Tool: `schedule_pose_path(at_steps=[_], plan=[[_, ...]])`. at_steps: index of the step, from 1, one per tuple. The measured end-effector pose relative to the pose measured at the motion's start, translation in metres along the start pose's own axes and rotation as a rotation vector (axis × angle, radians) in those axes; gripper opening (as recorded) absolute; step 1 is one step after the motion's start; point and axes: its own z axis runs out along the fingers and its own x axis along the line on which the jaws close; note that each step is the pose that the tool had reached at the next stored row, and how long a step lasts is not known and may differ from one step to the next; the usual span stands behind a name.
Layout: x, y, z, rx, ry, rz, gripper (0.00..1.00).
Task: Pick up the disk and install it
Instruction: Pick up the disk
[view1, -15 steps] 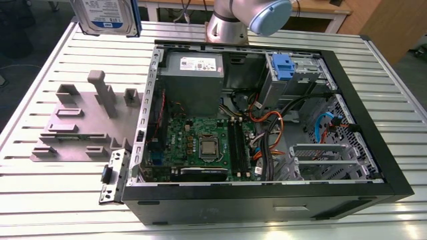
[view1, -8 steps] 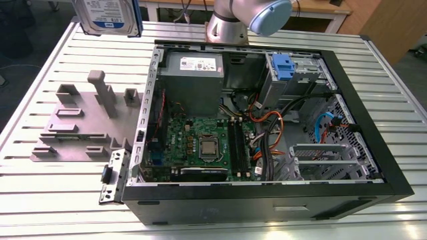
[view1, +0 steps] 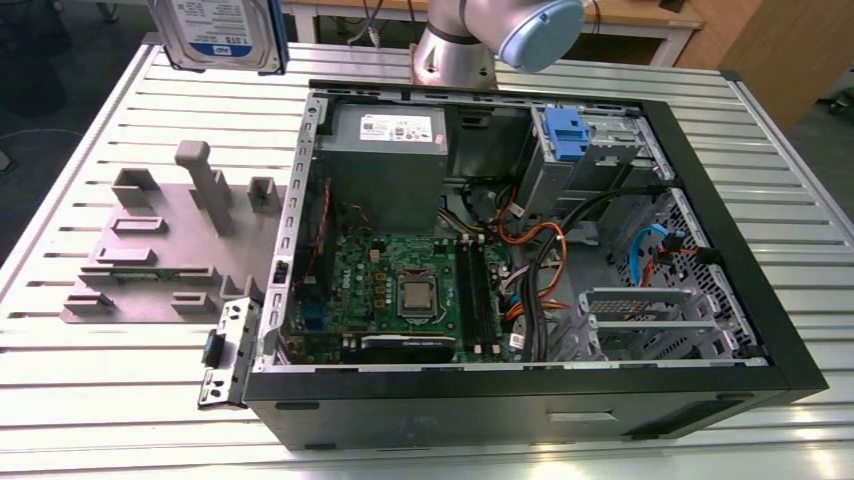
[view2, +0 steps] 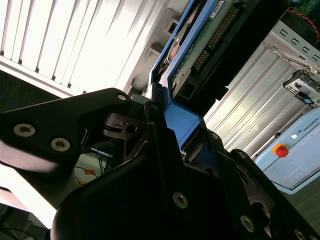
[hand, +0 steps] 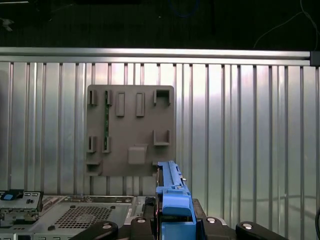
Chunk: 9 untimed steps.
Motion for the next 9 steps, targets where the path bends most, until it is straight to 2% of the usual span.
schedule_pose_path(at_steps=[9], plan=[[0.0, -0.0036, 0.0, -0.0001, 0.0, 0.0, 0.36]])
